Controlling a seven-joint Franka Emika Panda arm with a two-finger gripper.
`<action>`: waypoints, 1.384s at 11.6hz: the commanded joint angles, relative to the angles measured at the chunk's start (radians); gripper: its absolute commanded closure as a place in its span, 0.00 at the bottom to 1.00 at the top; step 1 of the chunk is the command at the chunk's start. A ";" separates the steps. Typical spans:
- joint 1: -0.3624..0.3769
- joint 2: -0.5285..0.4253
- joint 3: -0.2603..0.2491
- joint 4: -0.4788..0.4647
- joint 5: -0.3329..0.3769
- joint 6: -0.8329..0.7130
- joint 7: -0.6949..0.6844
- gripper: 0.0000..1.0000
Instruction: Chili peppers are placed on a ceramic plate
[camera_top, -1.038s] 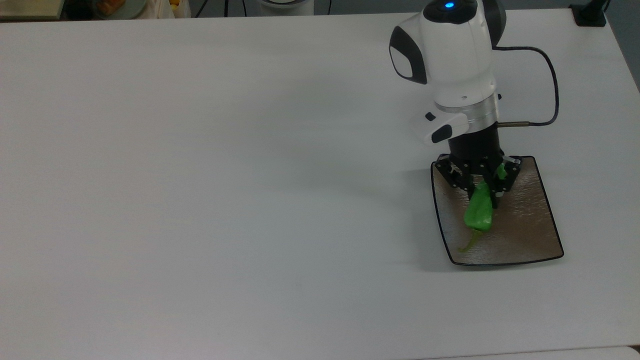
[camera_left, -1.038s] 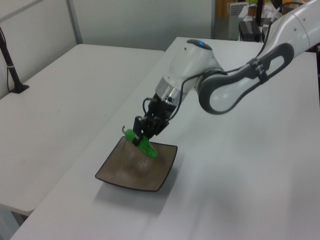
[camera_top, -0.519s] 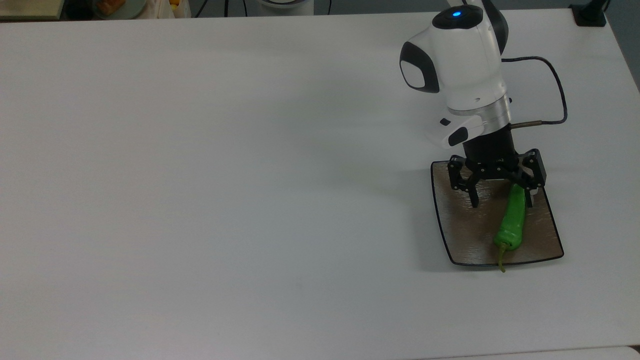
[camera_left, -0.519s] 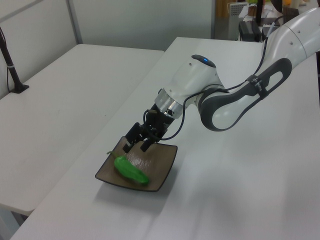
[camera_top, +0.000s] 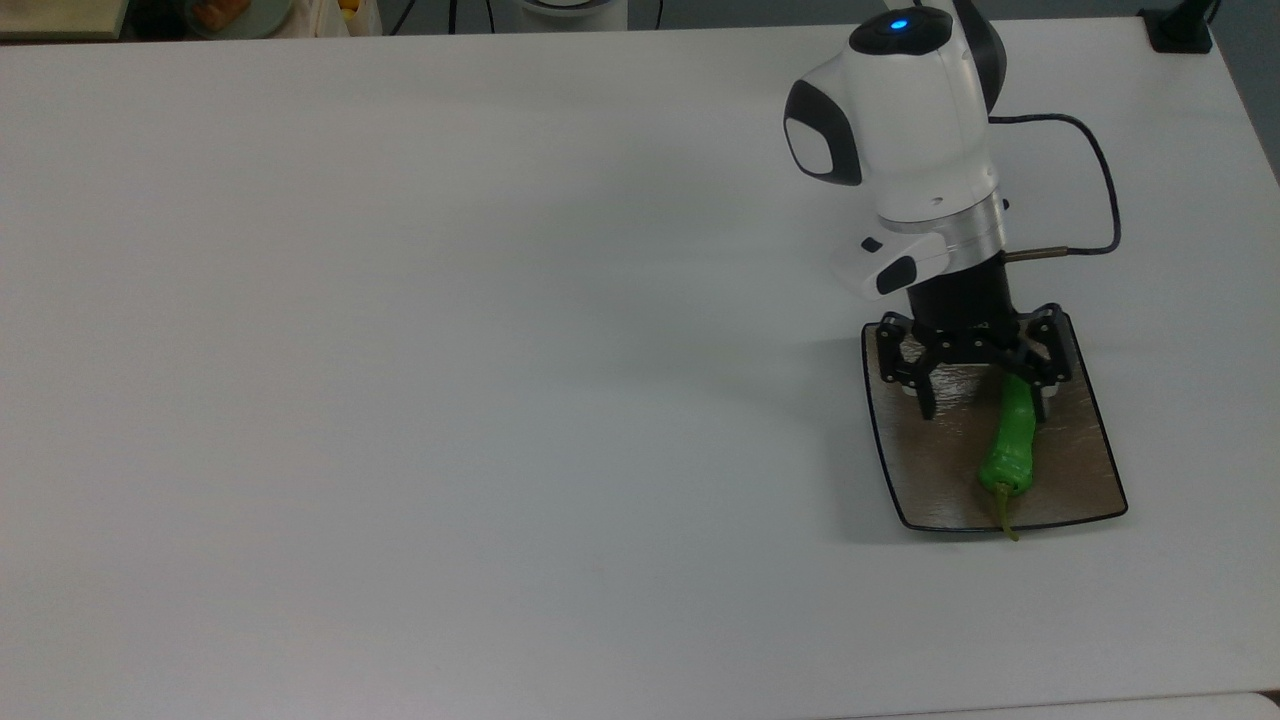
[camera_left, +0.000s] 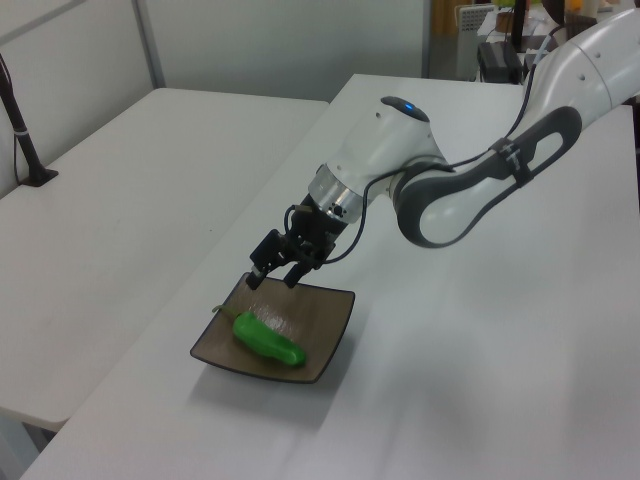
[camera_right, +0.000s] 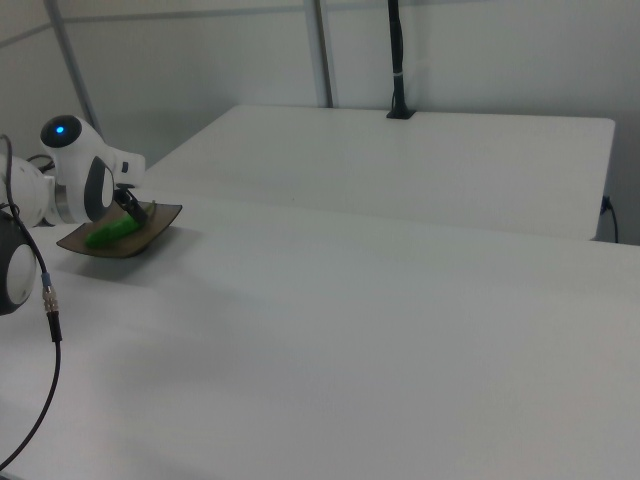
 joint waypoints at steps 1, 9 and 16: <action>-0.021 -0.098 -0.004 -0.028 -0.014 -0.231 -0.037 0.00; -0.050 -0.313 -0.004 -0.079 0.003 -0.821 -0.351 0.00; -0.083 -0.517 -0.143 -0.257 0.002 -1.025 -0.654 0.00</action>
